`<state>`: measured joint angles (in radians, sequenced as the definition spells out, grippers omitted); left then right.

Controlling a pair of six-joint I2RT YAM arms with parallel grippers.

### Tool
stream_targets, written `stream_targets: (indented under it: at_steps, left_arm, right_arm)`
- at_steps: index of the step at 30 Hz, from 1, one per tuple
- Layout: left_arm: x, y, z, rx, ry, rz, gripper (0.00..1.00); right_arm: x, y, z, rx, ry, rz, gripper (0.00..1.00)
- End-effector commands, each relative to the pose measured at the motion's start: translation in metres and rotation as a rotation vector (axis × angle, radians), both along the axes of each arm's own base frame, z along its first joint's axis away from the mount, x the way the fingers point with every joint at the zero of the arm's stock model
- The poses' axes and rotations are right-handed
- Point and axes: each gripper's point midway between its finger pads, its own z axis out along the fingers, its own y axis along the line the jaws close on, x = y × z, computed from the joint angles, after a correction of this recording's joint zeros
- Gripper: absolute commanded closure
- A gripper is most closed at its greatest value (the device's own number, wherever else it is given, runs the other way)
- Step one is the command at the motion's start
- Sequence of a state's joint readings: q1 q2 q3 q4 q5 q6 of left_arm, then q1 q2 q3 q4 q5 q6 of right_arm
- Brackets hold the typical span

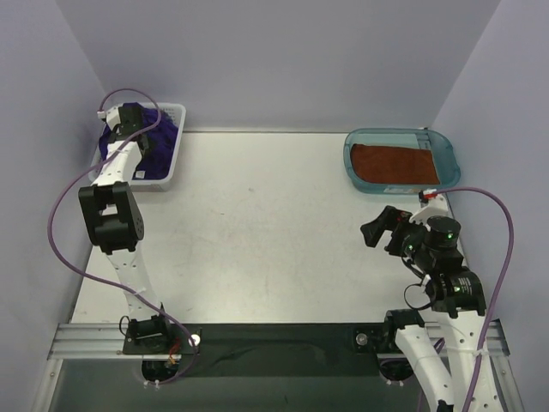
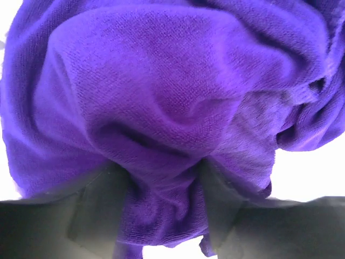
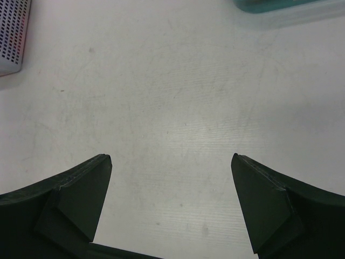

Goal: Fold and stack the towels
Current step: Grab crumpled towel

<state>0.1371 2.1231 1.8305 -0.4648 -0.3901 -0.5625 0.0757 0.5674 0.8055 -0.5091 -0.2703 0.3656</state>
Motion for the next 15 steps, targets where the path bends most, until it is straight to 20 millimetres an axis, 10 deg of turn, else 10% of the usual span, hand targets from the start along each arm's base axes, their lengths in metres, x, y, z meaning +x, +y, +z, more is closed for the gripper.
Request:
stream_targets:
  at_steps: [1, 4, 15]
  left_arm:
    - [0.024, 0.000, 0.038, 0.014, -0.118, -0.032, 0.59]
    - [0.017, 0.000, 0.058, 0.026, -0.147, -0.032, 0.83]
    - [-0.020, 0.003, 0.143, 0.081, -0.266, -0.006, 0.85]
  right_arm:
    - [-0.003, 0.002, -0.004, -0.006, 0.011, 0.017, 0.01]
    - [-0.004, 0.001, -0.001, -0.006, 0.005, 0.010, 0.01]
    - [-0.018, 0.002, 0.011, 0.004, -0.022, 0.021, 0.01]
